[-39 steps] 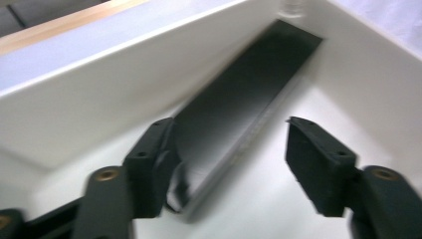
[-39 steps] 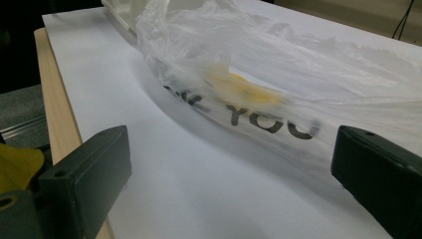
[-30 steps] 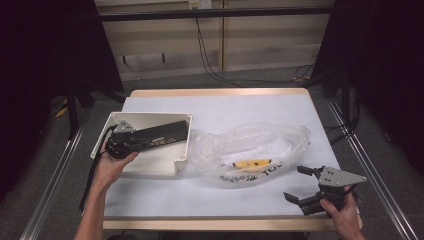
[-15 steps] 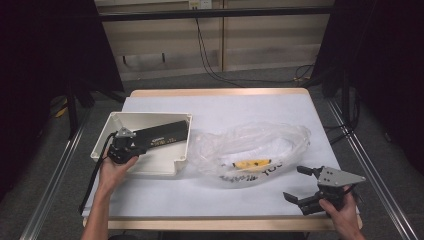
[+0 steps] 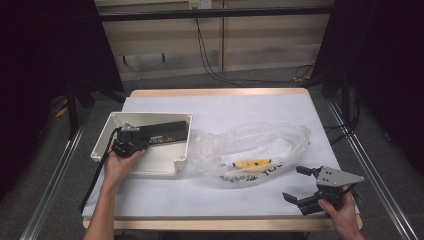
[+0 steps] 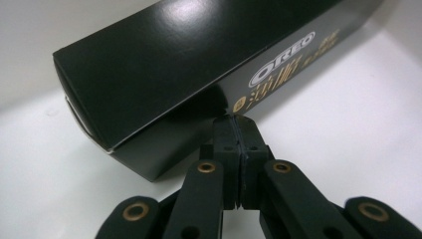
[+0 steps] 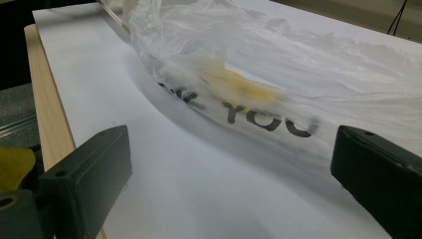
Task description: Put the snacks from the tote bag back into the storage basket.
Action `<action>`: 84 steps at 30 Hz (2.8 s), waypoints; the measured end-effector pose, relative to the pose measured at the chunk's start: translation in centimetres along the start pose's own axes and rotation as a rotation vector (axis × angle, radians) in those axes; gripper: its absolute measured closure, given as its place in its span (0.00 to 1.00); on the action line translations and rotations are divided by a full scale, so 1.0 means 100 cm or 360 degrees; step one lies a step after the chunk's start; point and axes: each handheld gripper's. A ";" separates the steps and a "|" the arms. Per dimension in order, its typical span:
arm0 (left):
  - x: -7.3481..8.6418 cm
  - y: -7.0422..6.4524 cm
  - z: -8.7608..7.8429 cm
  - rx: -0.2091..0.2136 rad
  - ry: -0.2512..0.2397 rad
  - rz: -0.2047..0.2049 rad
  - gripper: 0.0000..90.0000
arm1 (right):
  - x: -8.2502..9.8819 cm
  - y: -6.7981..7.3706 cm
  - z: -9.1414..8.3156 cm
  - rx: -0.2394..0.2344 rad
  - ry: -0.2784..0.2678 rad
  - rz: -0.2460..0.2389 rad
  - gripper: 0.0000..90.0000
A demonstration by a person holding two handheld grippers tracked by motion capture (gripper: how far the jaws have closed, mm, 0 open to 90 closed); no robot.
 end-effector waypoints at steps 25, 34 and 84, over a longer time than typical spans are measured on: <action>-0.023 -0.007 0.022 0.0037 0.0005 0.0012 1.00 | -0.001 -0.002 0.007 -0.0023 0.0001 -0.0021 0.03; -0.030 -0.010 0.031 0.0071 -0.0001 0.0029 0.99 | 0.000 -0.001 0.007 -0.0023 0.0011 -0.0036 0.03; 0.026 -0.088 -0.058 0.0117 -0.0307 0.0281 0.05 | -0.001 -0.002 0.001 0.0020 0.0018 -0.0012 0.03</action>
Point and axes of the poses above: each handheld gripper's, and its own axes: z roughly forward along the jaws, x roughly out of its underside, y roughly to its left, and after that the axes turned 14 degrees about x, right-handed
